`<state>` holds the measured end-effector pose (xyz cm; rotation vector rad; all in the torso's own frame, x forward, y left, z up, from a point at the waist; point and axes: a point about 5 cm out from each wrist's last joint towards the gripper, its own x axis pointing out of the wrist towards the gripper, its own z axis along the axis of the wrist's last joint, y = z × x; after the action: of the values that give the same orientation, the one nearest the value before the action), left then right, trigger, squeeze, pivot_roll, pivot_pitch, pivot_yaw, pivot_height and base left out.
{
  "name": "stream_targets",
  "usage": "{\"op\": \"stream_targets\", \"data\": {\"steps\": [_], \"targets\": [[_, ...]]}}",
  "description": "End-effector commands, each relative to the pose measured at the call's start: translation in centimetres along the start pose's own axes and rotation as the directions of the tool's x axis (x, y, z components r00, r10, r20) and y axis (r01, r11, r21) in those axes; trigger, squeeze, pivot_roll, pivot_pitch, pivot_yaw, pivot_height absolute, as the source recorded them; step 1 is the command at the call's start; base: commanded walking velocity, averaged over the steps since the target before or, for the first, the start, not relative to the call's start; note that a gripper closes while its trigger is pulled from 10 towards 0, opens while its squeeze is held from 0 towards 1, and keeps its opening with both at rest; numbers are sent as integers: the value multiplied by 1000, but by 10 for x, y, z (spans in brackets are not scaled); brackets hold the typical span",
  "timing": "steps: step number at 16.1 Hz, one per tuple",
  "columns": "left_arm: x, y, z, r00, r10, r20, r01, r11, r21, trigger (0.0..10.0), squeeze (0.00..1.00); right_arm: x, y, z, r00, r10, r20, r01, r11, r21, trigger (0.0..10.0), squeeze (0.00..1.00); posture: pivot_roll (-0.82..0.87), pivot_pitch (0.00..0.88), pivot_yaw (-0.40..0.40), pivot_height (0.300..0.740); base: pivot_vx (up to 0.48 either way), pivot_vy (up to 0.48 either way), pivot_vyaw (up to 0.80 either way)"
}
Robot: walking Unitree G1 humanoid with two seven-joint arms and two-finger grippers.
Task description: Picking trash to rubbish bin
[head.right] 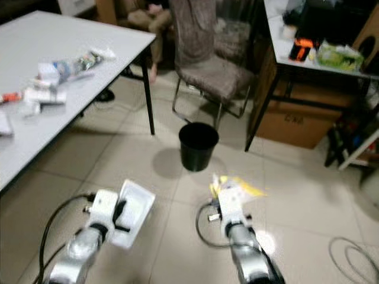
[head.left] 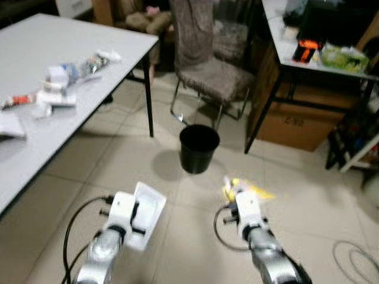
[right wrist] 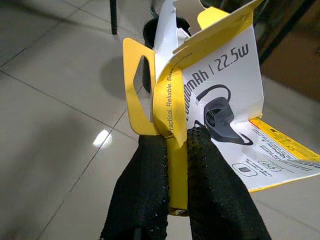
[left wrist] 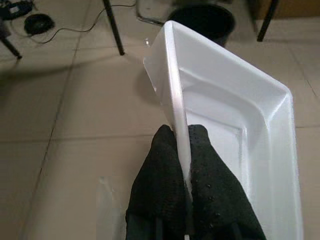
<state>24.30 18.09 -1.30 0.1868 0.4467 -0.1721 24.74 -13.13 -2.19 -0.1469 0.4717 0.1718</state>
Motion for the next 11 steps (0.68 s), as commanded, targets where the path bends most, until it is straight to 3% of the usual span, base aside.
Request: {"op": "stream_targets", "data": {"steps": [1, 4, 11], "targets": [[5, -10, 8, 999, -30, 32, 30, 1000, 5, 10000, 0, -4, -16, -9, 998, -59, -24, 60, 998, 17, 10000, 0, -1, 54, -52, 740, 364, 0, -406], [6, -12, 5, 999, -45, 26, 45, 999, 17, 10000, 0, -3, -17, -11, 998, -64, -24, 64, 998, 20, 10000, 0, 0, 59, -43, 740, 361, 0, -694], [9, -8, 7, 999, -31, 36, 30, 1000, 9, 10000, 0, 4, -11, 2, 999, -44, 28, 43, 999, 18, 10000, 0, 1, 59, -42, 740, 368, 0, 0]]}}
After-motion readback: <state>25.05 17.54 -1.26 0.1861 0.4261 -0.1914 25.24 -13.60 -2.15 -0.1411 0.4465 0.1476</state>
